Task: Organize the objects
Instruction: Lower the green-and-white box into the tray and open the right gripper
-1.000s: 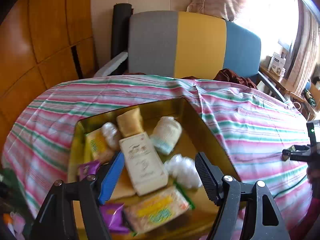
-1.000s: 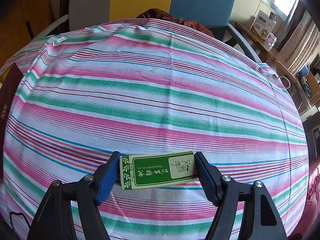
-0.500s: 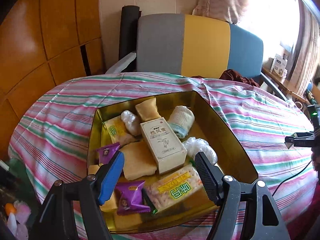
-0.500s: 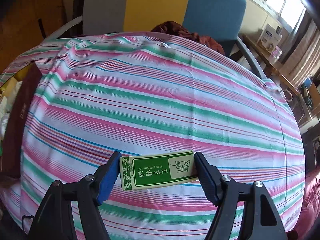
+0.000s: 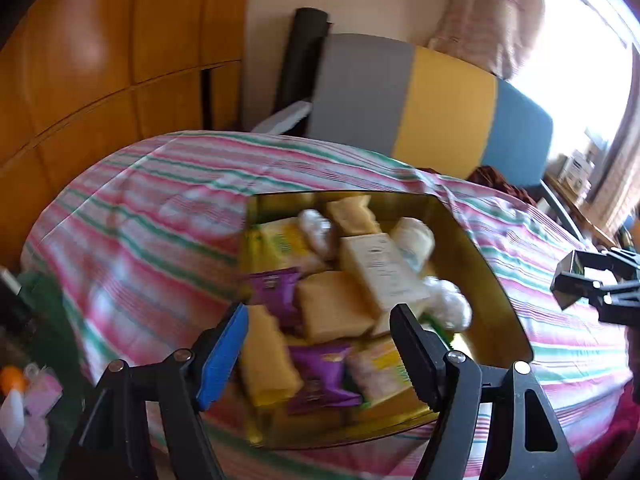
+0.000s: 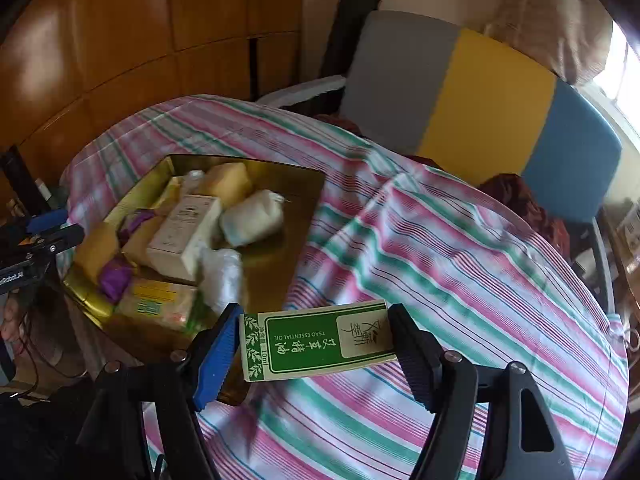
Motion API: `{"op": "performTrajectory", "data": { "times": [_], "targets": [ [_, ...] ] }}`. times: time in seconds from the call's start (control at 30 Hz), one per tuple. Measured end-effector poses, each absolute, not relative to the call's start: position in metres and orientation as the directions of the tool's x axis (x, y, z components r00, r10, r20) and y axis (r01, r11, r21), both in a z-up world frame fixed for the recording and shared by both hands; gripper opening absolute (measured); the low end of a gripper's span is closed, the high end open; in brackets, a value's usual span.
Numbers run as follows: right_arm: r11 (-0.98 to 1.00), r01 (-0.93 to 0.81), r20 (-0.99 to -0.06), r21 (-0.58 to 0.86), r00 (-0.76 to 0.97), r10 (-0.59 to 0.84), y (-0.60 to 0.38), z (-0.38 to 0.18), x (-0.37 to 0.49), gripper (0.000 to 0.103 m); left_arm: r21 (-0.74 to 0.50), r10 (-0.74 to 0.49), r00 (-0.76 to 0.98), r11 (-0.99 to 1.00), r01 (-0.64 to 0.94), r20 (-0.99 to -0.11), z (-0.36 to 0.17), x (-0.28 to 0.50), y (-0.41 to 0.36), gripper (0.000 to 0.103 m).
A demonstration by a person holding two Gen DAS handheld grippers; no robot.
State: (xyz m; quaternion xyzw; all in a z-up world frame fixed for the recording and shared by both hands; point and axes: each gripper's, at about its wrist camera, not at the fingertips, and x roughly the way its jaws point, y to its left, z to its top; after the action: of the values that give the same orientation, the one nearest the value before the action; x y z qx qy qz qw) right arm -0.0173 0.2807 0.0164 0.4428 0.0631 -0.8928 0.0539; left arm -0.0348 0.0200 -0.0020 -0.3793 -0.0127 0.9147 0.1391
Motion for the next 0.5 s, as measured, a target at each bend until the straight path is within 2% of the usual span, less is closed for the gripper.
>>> {"op": "performTrajectory", "data": {
  "times": [0.17,0.5],
  "targets": [
    [-0.962,0.272,-0.811,-0.035,-0.57,-0.132,0.223,0.006,-0.029,0.074,-0.144,0.223,-0.679,-0.975,-0.172,-0.699,-0.007,-0.035,-0.012,0.074],
    [-0.966,0.258,-0.866,-0.012,-0.486,-0.118,0.156,-0.029,-0.054,0.074,-0.179,0.231,-0.67,-0.973,-0.146,-0.705,-0.015,-0.034,-0.027,0.074]
  ]
}}
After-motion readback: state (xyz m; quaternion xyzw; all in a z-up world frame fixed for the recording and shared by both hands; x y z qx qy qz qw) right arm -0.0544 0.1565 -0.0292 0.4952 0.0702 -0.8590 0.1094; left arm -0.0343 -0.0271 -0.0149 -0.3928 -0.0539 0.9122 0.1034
